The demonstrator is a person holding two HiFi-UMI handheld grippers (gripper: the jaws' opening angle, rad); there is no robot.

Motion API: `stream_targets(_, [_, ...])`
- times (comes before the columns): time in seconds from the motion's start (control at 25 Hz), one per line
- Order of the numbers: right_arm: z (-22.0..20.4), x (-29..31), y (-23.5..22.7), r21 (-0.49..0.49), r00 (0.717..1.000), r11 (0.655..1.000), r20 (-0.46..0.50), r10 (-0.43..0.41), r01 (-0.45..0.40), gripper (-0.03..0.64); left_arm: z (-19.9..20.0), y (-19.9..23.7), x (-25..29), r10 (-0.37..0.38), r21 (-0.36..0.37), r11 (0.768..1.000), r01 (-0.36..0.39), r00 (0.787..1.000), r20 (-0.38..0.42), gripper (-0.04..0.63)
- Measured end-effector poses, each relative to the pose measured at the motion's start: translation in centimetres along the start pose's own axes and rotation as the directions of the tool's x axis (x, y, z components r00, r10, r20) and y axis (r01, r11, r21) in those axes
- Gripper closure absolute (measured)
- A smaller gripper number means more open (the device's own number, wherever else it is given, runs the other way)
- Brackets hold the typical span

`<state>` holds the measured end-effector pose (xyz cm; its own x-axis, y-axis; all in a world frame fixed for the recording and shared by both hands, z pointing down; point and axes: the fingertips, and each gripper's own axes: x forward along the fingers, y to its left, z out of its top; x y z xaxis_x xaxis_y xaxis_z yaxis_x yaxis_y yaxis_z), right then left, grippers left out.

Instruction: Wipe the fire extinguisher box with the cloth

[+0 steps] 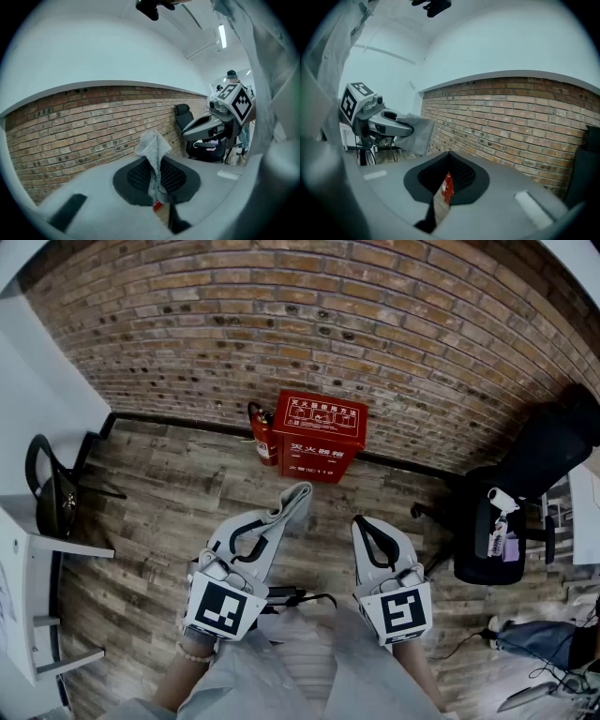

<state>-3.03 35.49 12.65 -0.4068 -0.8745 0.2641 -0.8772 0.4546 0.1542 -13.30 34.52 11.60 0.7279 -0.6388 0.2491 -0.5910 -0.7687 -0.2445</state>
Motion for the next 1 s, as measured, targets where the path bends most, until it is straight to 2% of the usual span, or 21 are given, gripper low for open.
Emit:
stream_targets(0.56, [0.0,0.2,0.3,0.020,1.000,1.000,-0.001,-0.009,0.009,0.606,-0.1,0.1,-0.1,-0.012,0.002,1.000,0.012,1.000,0.007,0.583])
stream_targets(1.0, [1.0,0.3,2.4,-0.007,1.000,1.000,0.015,-0.013,0.014,0.606,-0.3,0.8,-1.2,-0.047,0.010,0.999,0.046,0.998,0.032,0.583])
